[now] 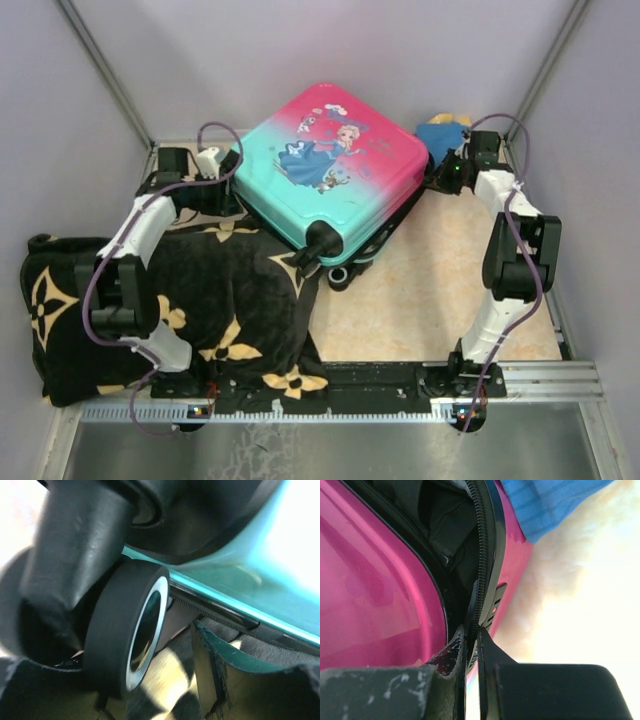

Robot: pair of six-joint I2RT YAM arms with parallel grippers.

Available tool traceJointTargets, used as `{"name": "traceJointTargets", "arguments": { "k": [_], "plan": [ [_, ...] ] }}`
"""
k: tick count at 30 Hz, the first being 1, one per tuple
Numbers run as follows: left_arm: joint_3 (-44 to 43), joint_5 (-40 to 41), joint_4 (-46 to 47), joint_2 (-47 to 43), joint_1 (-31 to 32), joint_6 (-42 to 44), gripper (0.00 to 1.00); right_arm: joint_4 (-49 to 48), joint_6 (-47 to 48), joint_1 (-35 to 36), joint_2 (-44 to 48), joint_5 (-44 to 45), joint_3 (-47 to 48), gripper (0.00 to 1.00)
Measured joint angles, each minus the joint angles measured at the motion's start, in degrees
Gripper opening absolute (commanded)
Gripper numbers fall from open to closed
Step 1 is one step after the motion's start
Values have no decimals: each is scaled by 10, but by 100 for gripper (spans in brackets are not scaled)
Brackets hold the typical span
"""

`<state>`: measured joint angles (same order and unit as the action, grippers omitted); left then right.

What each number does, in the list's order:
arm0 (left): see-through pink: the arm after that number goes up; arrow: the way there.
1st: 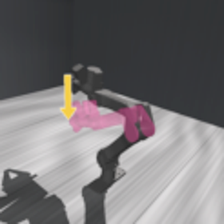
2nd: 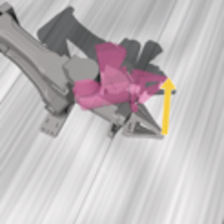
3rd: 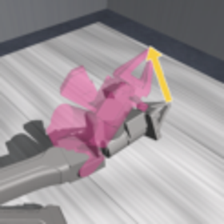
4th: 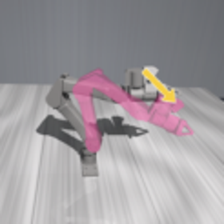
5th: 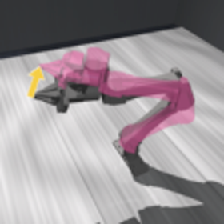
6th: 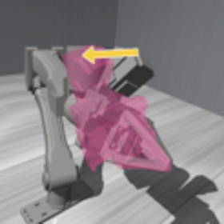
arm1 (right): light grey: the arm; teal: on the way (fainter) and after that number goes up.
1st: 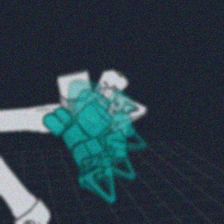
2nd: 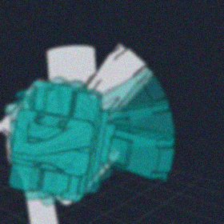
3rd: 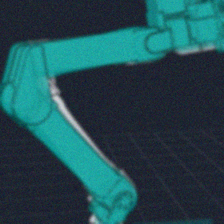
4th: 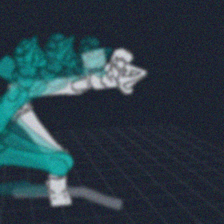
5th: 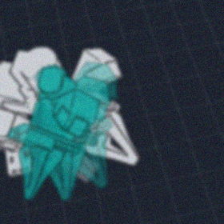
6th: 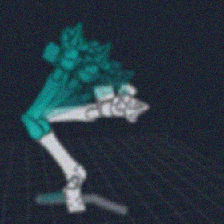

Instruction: Pack the luggage

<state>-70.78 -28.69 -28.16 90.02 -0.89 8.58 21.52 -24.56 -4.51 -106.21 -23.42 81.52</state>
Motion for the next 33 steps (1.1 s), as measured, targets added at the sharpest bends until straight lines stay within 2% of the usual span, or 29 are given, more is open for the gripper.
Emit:
{"name": "traceJointTargets", "arguments": {
  "k": [8, 11, 15, 20, 26, 29, 33],
  "plan": [
    [-106, -12, 21, 147, 99, -27, 56, -6, 26, -56, -12, 28, 19, 0],
    [-161, -10, -25, 182, 130, -31, 57, 4, 37, -72, -8, 30, 19, 0],
    [-209, -11, -47, 214, 142, -34, 61, 5, 55, -83, 12, 33, -3, 0],
    [-213, -13, 0, 228, 146, -35, 66, -37, 64, -89, 77, 49, -92, 0],
    [-269, -33, 6, 262, 158, 2, 81, -34, 64, -93, 124, 71, -139, 0],
    [-266, -55, -22, 246, 162, 55, 86, -27, 63, -93, 124, 75, -136, 0],
    [-153, -98, -23, 146, 169, 132, 89, -16, 61, -94, 116, 79, -122, 0]
  ]
}}
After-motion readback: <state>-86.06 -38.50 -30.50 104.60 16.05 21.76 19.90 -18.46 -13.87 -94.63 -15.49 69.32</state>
